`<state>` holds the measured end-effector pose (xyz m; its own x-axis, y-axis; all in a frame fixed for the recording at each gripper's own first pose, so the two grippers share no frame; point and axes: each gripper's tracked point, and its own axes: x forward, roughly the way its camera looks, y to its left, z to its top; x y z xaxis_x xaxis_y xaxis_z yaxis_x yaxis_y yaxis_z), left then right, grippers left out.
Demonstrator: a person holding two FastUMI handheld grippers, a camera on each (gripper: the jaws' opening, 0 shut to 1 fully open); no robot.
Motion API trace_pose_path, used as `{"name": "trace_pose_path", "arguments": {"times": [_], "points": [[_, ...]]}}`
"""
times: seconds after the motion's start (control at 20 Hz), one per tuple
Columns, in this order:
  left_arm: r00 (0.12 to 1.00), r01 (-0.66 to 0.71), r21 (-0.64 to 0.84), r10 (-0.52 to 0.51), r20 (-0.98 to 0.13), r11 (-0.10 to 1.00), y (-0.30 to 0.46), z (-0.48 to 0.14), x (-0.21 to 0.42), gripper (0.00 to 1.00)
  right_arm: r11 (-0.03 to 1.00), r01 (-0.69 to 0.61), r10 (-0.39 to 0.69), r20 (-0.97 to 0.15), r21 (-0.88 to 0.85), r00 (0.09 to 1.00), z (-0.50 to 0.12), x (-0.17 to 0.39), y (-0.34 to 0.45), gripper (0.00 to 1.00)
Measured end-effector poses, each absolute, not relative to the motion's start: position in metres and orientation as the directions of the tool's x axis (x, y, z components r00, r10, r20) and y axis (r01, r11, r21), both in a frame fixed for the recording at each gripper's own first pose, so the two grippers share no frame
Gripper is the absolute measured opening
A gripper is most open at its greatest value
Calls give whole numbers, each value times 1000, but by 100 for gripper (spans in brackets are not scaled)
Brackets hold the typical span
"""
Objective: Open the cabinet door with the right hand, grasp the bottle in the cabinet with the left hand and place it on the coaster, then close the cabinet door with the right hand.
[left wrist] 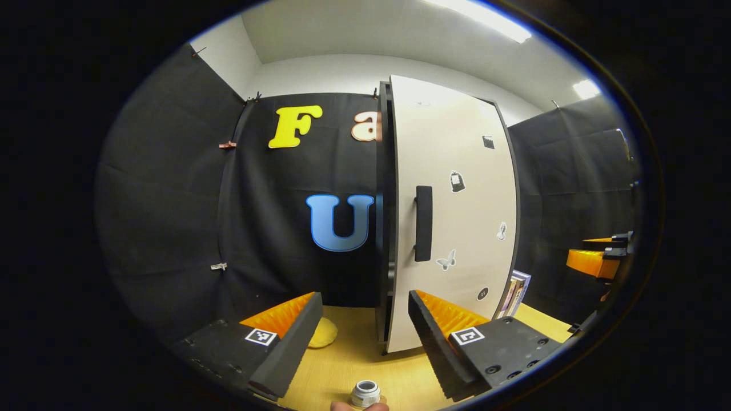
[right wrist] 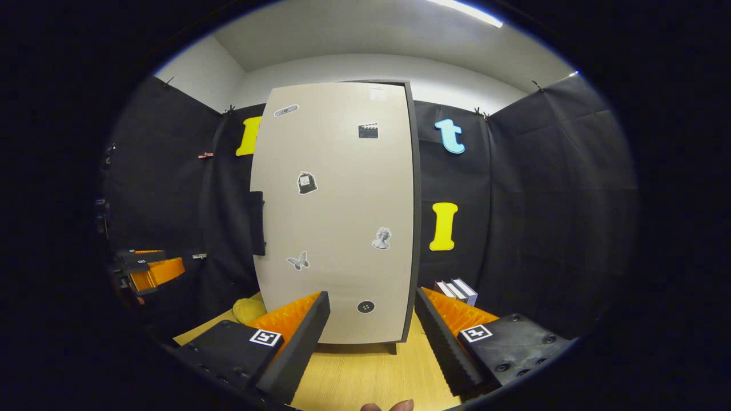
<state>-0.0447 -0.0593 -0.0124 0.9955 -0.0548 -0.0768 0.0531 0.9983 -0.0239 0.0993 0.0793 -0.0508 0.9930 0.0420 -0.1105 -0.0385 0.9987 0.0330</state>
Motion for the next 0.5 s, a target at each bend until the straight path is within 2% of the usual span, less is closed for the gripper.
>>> {"name": "trace_pose_path", "arguments": {"times": [0.5], "points": [[996,63,-19,-64,-62,998,-65,-8,-52,95,999,-28,31,-101,37,994,-43,88,76,96]]}}
